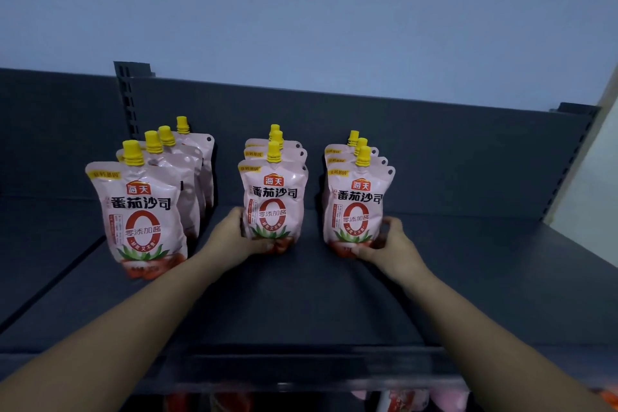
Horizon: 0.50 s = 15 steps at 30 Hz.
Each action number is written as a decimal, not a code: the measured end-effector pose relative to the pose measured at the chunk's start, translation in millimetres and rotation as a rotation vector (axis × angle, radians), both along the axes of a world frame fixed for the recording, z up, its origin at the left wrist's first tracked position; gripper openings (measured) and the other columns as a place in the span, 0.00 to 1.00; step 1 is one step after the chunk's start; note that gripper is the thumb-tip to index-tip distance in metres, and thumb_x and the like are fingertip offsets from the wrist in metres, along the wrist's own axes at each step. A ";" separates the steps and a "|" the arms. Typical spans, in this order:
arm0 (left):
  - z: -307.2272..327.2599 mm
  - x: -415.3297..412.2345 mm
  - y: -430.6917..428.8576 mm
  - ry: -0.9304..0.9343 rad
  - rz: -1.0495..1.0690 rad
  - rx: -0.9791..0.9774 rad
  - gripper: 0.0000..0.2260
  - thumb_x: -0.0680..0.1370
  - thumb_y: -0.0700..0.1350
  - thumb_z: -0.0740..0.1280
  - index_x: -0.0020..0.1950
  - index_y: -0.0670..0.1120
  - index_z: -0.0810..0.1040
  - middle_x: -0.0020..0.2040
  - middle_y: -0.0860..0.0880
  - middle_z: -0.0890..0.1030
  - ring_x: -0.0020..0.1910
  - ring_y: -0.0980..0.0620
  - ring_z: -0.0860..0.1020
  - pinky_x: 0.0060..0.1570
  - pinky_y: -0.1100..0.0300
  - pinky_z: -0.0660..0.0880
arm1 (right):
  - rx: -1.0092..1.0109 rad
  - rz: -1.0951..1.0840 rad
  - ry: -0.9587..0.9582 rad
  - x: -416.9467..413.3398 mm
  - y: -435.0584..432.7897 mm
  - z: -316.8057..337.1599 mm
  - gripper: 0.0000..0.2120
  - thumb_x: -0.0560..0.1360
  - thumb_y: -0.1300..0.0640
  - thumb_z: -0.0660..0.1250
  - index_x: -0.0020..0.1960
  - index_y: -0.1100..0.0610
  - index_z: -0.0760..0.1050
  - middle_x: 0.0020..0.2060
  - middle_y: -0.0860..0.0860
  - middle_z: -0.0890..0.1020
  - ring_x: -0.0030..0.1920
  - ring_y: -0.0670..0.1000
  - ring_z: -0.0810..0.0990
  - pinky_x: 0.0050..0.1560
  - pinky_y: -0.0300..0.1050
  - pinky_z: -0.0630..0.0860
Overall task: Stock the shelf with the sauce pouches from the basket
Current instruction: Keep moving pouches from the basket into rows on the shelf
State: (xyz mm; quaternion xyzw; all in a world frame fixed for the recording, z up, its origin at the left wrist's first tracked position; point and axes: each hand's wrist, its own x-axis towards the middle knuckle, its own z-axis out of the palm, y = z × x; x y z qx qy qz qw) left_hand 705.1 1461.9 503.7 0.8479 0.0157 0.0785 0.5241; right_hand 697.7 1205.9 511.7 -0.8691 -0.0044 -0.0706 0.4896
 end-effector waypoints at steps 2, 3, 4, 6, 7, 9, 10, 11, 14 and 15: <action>-0.8 -1.8 1.9 0.023 0.012 0.021 0.31 0.64 0.37 0.77 0.63 0.43 0.68 0.57 0.49 0.78 0.55 0.50 0.77 0.53 0.58 0.75 | 0.000 0.005 0.022 -3.4 1.2 3.8 0.36 0.68 0.57 0.75 0.69 0.60 0.59 0.58 0.51 0.76 0.52 0.47 0.73 0.51 0.40 0.69; -0.6 -3.5 2.9 0.036 0.020 0.043 0.32 0.64 0.36 0.77 0.65 0.43 0.68 0.58 0.47 0.78 0.56 0.49 0.77 0.56 0.54 0.75 | -0.011 0.006 0.031 -4.9 0.7 5.0 0.35 0.68 0.57 0.75 0.68 0.60 0.60 0.57 0.51 0.76 0.52 0.47 0.73 0.51 0.40 0.69; 0.6 -6.2 3.1 0.047 0.024 0.062 0.34 0.63 0.36 0.77 0.66 0.43 0.67 0.59 0.46 0.78 0.57 0.48 0.77 0.59 0.52 0.75 | -0.029 0.002 0.037 -6.5 0.2 6.8 0.32 0.69 0.57 0.74 0.66 0.61 0.61 0.55 0.51 0.76 0.51 0.48 0.73 0.49 0.41 0.69; 3.3 -12.3 2.5 0.067 0.021 0.075 0.35 0.62 0.37 0.77 0.66 0.43 0.67 0.58 0.46 0.79 0.56 0.49 0.77 0.60 0.52 0.74 | -0.066 -0.033 0.029 -8.3 -1.8 10.7 0.25 0.71 0.56 0.72 0.59 0.61 0.62 0.51 0.53 0.75 0.48 0.50 0.74 0.46 0.43 0.69; 3.7 -15.8 1.3 0.071 0.023 0.089 0.35 0.63 0.38 0.77 0.67 0.43 0.66 0.57 0.47 0.78 0.55 0.50 0.77 0.60 0.55 0.74 | -0.074 -0.056 0.012 -8.9 -3.7 12.0 0.22 0.71 0.55 0.72 0.56 0.61 0.62 0.49 0.53 0.74 0.47 0.51 0.74 0.44 0.44 0.69; 5.2 -27.4 -3.4 0.080 0.047 0.154 0.34 0.67 0.38 0.75 0.69 0.42 0.65 0.57 0.46 0.76 0.55 0.50 0.75 0.57 0.60 0.71 | -0.072 -0.075 -0.031 -10.2 -7.2 13.1 0.19 0.72 0.54 0.71 0.51 0.60 0.63 0.46 0.54 0.74 0.44 0.52 0.74 0.41 0.45 0.69; 6.0 -34.6 -5.9 0.079 0.066 0.189 0.34 0.68 0.39 0.75 0.71 0.42 0.64 0.60 0.44 0.75 0.58 0.49 0.74 0.57 0.61 0.69 | -0.069 -0.061 -0.046 -12.1 -8.3 13.4 0.17 0.72 0.55 0.70 0.49 0.60 0.63 0.44 0.53 0.74 0.41 0.51 0.73 0.38 0.45 0.68; 6.8 -42.6 -8.0 0.084 0.086 0.212 0.34 0.69 0.40 0.74 0.71 0.42 0.63 0.62 0.43 0.74 0.60 0.48 0.74 0.57 0.62 0.69 | -0.067 -0.030 -0.052 -14.1 -8.9 13.1 0.16 0.72 0.55 0.70 0.48 0.59 0.64 0.43 0.53 0.74 0.39 0.49 0.73 0.35 0.43 0.67; 8.6 -71.4 -11.6 0.078 0.145 0.261 0.26 0.71 0.40 0.73 0.66 0.42 0.70 0.57 0.44 0.76 0.56 0.49 0.75 0.56 0.60 0.71 | -0.056 0.102 -0.065 -20.9 -7.1 9.5 0.13 0.71 0.54 0.72 0.43 0.58 0.68 0.40 0.50 0.76 0.39 0.47 0.73 0.34 0.40 0.68; 9.2 -82.6 -12.1 0.068 0.173 0.281 0.22 0.71 0.40 0.73 0.63 0.42 0.73 0.53 0.46 0.77 0.53 0.50 0.75 0.55 0.60 0.72 | -0.068 0.140 -0.073 -23.4 -5.2 9.3 0.12 0.71 0.55 0.72 0.40 0.56 0.68 0.37 0.48 0.75 0.38 0.46 0.73 0.34 0.40 0.67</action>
